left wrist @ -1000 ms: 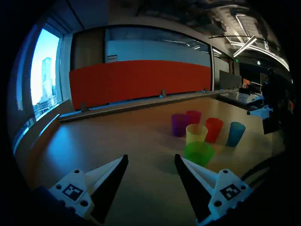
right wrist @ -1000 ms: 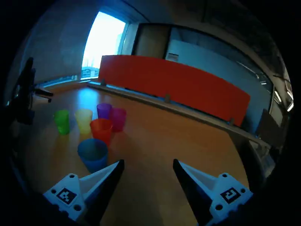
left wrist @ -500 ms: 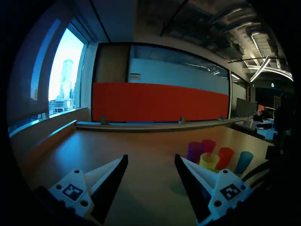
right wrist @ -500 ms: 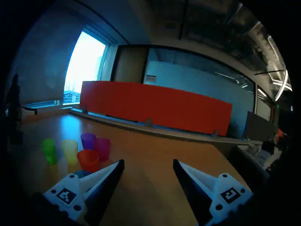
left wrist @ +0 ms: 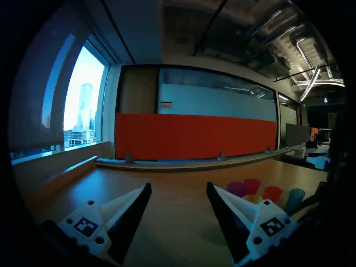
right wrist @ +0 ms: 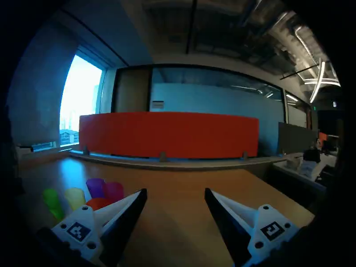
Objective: Pour water
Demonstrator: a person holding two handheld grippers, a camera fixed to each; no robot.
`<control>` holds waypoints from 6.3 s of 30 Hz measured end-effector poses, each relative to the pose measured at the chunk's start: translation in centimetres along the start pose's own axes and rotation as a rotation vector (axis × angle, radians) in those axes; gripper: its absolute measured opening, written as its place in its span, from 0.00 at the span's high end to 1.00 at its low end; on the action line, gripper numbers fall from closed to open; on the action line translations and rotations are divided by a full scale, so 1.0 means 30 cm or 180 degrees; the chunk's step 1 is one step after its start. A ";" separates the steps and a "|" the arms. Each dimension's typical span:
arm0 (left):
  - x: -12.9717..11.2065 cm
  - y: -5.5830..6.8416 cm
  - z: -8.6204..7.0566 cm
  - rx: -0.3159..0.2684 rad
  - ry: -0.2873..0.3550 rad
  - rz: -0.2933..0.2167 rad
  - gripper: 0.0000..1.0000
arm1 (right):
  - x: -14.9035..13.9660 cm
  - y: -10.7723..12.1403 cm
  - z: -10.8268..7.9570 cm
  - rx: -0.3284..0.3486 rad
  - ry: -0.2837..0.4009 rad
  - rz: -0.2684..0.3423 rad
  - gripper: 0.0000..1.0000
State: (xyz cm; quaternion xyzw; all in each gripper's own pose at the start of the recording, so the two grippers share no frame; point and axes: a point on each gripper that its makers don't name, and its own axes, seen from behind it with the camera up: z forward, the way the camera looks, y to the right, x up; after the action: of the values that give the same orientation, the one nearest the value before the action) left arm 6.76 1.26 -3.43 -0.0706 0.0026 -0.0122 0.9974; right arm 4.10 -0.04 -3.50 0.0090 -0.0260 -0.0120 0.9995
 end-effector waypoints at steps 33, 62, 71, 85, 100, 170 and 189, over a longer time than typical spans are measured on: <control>-0.058 -0.098 0.042 0.0600 0.0180 0.0035 0.08 | 0.155 -0.051 -0.015 -0.0136 0.0073 0.0123 0.00; -0.184 -0.107 0.088 0.0583 0.0121 0.0019 0.09 | 0.154 -0.090 -0.005 -0.0116 -0.0005 -0.0003 0.00; -0.215 -0.087 0.101 0.0542 0.0010 0.0071 0.08 | 0.160 -0.091 -0.009 -0.0106 0.0002 0.0006 0.00; -0.217 -0.094 0.107 0.0564 -0.0005 0.0071 0.08 | 0.176 -0.098 -0.017 -0.0079 0.0025 -0.0009 0.00; -0.224 -0.093 0.109 0.0563 -0.0015 0.0077 0.08 | 0.180 -0.074 -0.017 -0.0146 0.0135 -0.0099 0.00; -0.226 -0.095 0.107 0.0563 -0.0015 0.0076 0.08 | -0.129 0.007 0.127 -0.0092 0.0174 0.0074 0.00; -0.227 -0.095 0.106 0.0564 -0.0015 0.0076 0.08 | -0.126 0.014 0.126 -0.0117 0.0172 0.0073 0.00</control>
State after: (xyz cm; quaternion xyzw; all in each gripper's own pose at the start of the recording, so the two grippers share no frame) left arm -0.08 -0.94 0.15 0.0179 0.0000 -0.0003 0.9998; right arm 0.14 0.42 0.09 -0.0094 0.0010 -0.0007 1.0000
